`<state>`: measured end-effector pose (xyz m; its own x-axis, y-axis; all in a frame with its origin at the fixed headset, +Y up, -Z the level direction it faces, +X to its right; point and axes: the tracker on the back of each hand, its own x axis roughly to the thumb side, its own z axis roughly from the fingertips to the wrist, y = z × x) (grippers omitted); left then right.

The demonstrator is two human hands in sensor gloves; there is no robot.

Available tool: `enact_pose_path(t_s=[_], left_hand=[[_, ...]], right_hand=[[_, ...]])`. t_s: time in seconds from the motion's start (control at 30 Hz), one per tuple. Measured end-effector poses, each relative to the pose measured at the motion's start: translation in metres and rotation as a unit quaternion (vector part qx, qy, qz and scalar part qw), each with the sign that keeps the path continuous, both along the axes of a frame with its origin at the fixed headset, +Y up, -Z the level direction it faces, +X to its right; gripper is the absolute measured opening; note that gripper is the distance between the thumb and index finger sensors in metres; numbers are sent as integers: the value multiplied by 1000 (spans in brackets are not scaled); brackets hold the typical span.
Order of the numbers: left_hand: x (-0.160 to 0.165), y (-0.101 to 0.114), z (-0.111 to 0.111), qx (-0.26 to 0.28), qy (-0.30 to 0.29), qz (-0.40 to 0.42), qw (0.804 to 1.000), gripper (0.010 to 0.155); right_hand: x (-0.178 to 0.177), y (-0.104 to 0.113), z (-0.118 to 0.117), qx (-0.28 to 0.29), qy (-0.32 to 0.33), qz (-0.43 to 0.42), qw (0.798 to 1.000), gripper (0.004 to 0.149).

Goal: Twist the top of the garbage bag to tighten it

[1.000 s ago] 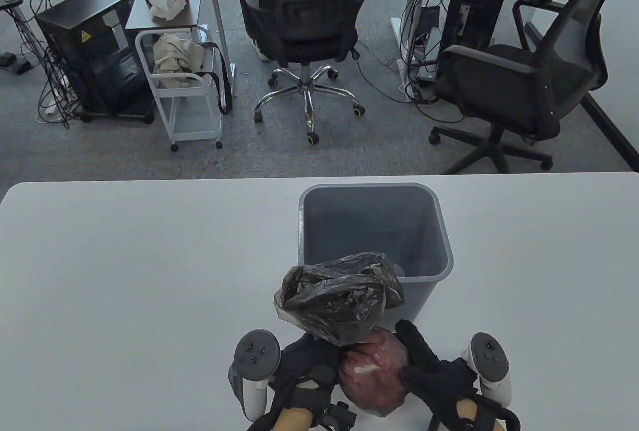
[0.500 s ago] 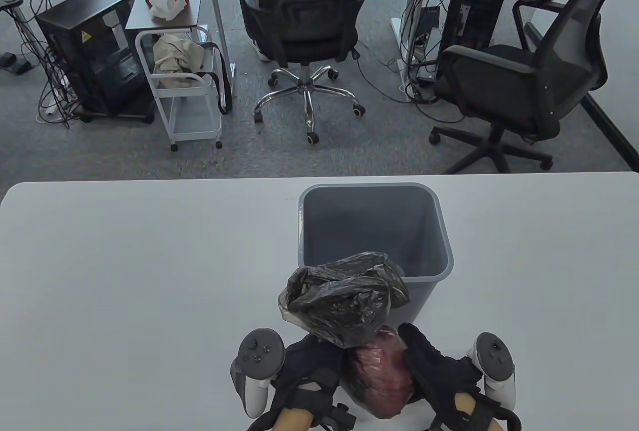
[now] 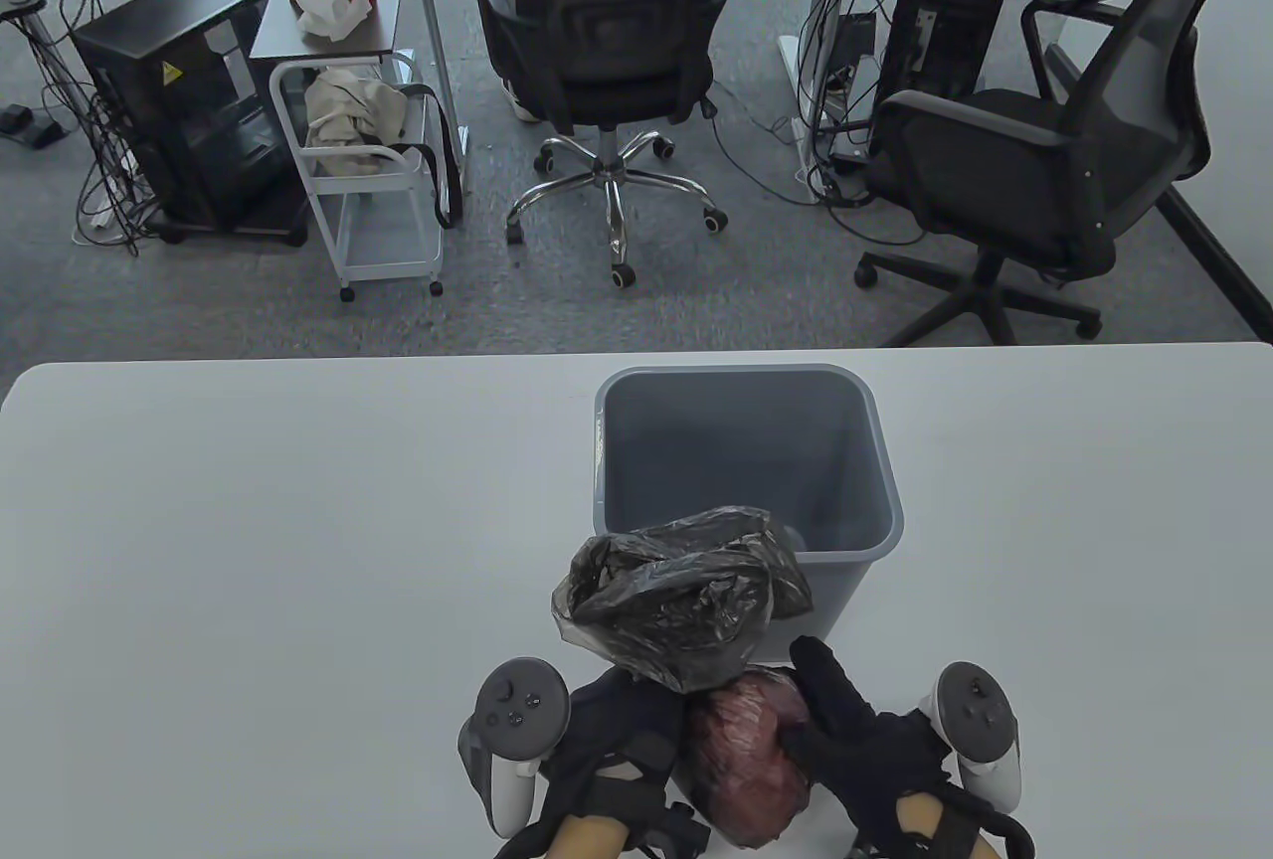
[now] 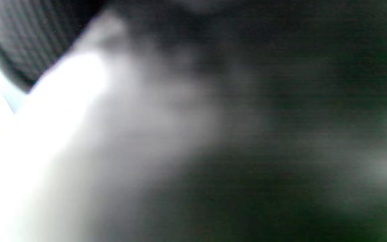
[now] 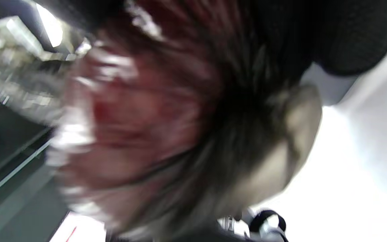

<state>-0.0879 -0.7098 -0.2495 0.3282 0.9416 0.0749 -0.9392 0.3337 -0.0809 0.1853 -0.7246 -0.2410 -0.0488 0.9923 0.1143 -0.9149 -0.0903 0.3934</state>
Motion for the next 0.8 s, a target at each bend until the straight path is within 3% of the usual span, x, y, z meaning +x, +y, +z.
enact_pose_path(t_s=[0.07,0.17,0.27,0.37,0.53,0.63,0.73,0.8], left_hand=[[1,3,-1,23,-8,-6,1000,55],[4,3,0,9,-22,19,1000,54],[1,5,0,11,3,-24,1000,53],[-3,6,0,8,19,-40,999,52],[-6,5,1,0,35,-47,998,53],[-6,4,1,4,29,-33,999,54],[-2,2,0,7,-4,21,1000,57],[0,3,0,6,-7,33,999,57]], right_hand=[[4,-2,-1,-10,-19,-8,1000,83],[6,-4,-2,-21,-26,-17,999,80],[5,-4,-1,-26,-18,-23,999,80],[2,-4,0,-10,2,-10,1000,91],[-11,5,5,35,103,3,994,110],[-8,6,4,49,63,-8,997,103],[0,3,0,11,-5,-40,999,92],[4,0,-2,3,-11,-47,999,87]])
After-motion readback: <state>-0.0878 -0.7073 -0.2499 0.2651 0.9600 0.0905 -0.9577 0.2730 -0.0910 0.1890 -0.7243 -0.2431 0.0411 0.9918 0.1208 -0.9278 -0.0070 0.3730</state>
